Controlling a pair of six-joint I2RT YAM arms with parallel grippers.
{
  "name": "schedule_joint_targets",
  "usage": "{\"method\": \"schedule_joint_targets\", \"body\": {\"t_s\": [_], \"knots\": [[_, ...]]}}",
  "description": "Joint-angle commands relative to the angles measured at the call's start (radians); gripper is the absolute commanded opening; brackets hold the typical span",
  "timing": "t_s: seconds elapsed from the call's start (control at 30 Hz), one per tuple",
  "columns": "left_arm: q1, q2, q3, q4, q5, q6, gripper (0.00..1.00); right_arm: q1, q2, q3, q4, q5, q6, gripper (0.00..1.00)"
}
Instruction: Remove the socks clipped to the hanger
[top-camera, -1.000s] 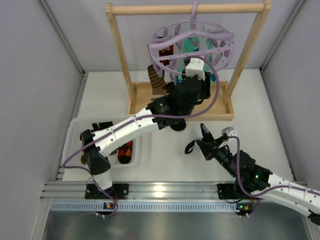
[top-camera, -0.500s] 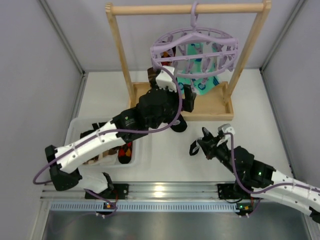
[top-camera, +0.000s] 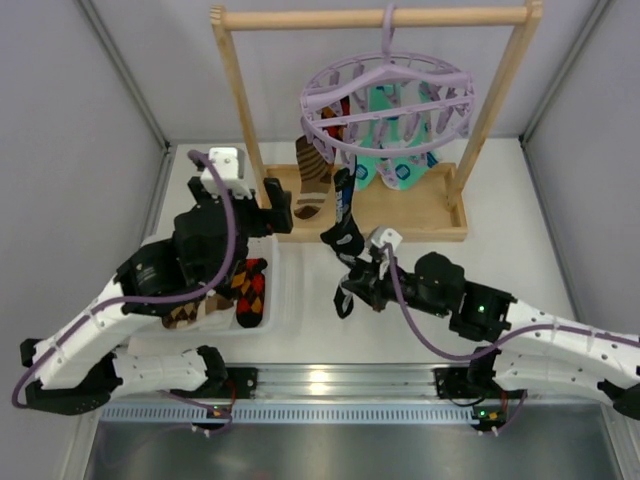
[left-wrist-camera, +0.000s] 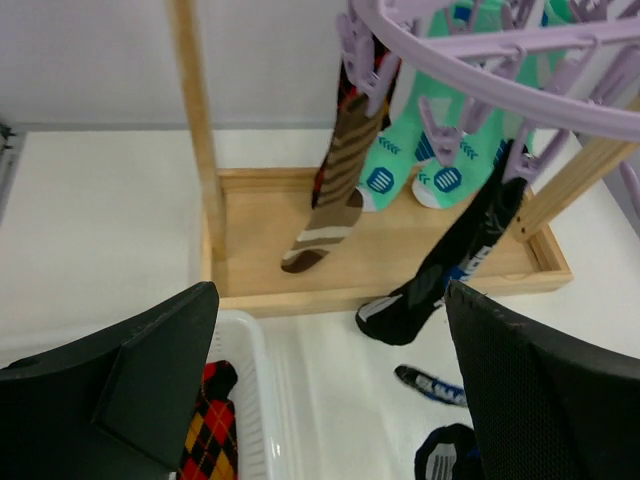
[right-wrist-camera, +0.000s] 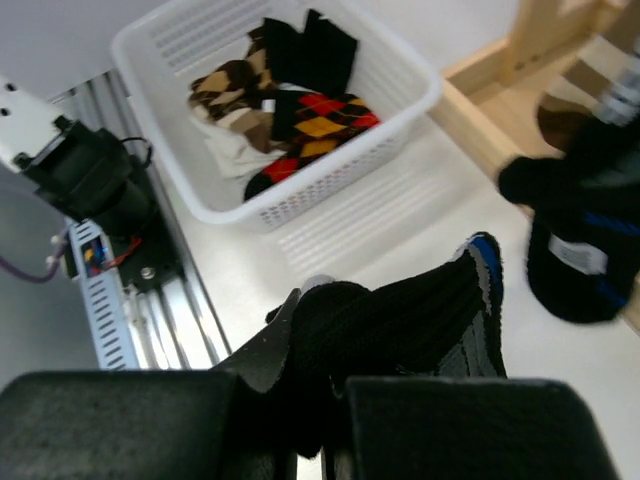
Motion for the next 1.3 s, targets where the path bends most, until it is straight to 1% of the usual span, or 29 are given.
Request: {"method": "schedule_joint_targets", "body": {"t_s": [0.0, 0.03, 0.1, 0.13, 0.17, 0.27, 0.37, 0.5, 0.57, 0.6, 0.67, 0.7, 0.77, 0.8, 0.87, 0.9, 0.93, 0.97, 1.0, 1.03, 1.07, 1.1, 1.13, 1.17, 1.2, 1.23, 1.27], "knots": [[0.004, -0.042, 0.086, -0.115, -0.127, 0.033, 0.98, 0.022, 0.125, 0.133, 0.148, -0.203, -0.033, 0.00], [0.004, -0.047, 0.106, -0.118, -0.156, 0.056, 0.98, 0.023, 0.194, 0.193, 0.153, -0.242, -0.038, 0.00], [0.004, -0.068, 0.117, -0.117, -0.170, 0.073, 0.98, 0.030, 0.270, 0.253, 0.160, -0.276, -0.045, 0.00], [0.004, -0.077, 0.120, -0.117, -0.183, 0.081, 0.98, 0.033, 0.340, 0.313, 0.160, -0.290, -0.050, 0.00], [0.003, -0.090, 0.120, -0.117, -0.201, 0.091, 0.98, 0.037, 0.375, 0.371, 0.162, -0.310, -0.059, 0.00], [0.003, -0.110, 0.111, -0.115, -0.232, 0.098, 0.99, 0.040, 0.507, 0.456, 0.171, -0.328, -0.065, 0.00], [0.003, -0.146, 0.093, -0.110, -0.207, 0.076, 0.98, 0.040, 0.659, 0.590, 0.141, -0.373, -0.084, 0.01], [0.003, -0.177, 0.077, -0.112, -0.233, 0.073, 0.98, 0.040, 0.846, 0.765, 0.120, -0.427, -0.067, 0.06], [0.003, -0.188, 0.071, -0.113, -0.239, 0.072, 0.98, 0.040, 0.931, 0.805, 0.127, -0.447, -0.045, 0.09], [0.003, -0.199, 0.065, -0.114, -0.244, 0.072, 0.98, 0.040, 0.954, 0.822, 0.127, -0.450, -0.038, 0.28], [0.003, -0.205, 0.059, -0.112, -0.250, 0.068, 0.98, 0.042, 1.000, 0.867, 0.119, -0.450, -0.033, 0.50], [0.003, -0.208, 0.056, -0.112, -0.247, 0.065, 0.98, 0.040, 1.003, 0.881, 0.111, -0.444, -0.035, 0.67], [0.003, -0.203, 0.043, -0.114, -0.230, 0.064, 0.98, 0.040, 0.983, 0.882, 0.107, -0.421, -0.056, 0.81], [0.003, -0.200, 0.037, -0.112, -0.221, 0.061, 0.99, 0.040, 0.967, 0.881, 0.073, -0.408, -0.067, 0.90], [0.003, -0.191, 0.016, -0.110, -0.181, 0.049, 0.98, 0.040, 0.886, 0.841, 0.059, -0.369, -0.106, 0.96], [0.003, -0.190, 0.007, -0.107, -0.151, 0.030, 0.98, 0.039, 0.849, 0.786, 0.056, -0.343, -0.117, 0.96], [0.001, -0.186, 0.000, -0.103, -0.119, 0.013, 0.98, 0.040, 0.766, 0.749, 0.051, -0.282, -0.119, 0.97], [0.002, -0.179, -0.012, -0.100, -0.062, 0.001, 0.98, 0.039, 0.720, 0.711, 0.048, -0.255, -0.122, 0.97], [0.003, -0.174, -0.018, -0.089, -0.045, -0.013, 0.98, 0.037, 0.672, 0.625, 0.045, -0.228, -0.121, 0.98], [0.003, -0.170, -0.026, -0.078, -0.028, -0.017, 0.98, 0.036, 0.578, 0.581, 0.030, -0.177, -0.117, 0.98], [0.003, -0.157, -0.050, -0.043, 0.012, -0.020, 0.98, 0.034, 0.527, 0.535, 0.019, -0.154, -0.102, 0.99], [0.003, -0.151, -0.064, -0.022, 0.033, -0.011, 0.98, 0.033, 0.478, 0.452, 0.002, -0.126, -0.094, 0.99], [0.003, -0.144, -0.079, -0.002, 0.058, -0.007, 0.98, 0.034, 0.378, 0.410, -0.030, -0.065, -0.084, 0.99], [0.003, -0.128, -0.095, 0.050, 0.078, -0.004, 0.98, 0.033, 0.326, 0.372, -0.051, -0.019, -0.056, 0.99], [0.003, -0.124, -0.131, 0.076, 0.125, 0.005, 0.98, 0.033, 0.272, 0.299, -0.068, 0.018, -0.044, 0.99], [0.003, -0.118, -0.151, 0.115, 0.150, 0.015, 0.98, 0.033, 0.165, 0.270, -0.091, 0.097, -0.027, 0.99], [0.003, -0.107, -0.173, 0.150, 0.181, 0.025, 0.98, 0.033, 0.114, 0.244, -0.146, 0.134, 0.005, 1.00]]}}
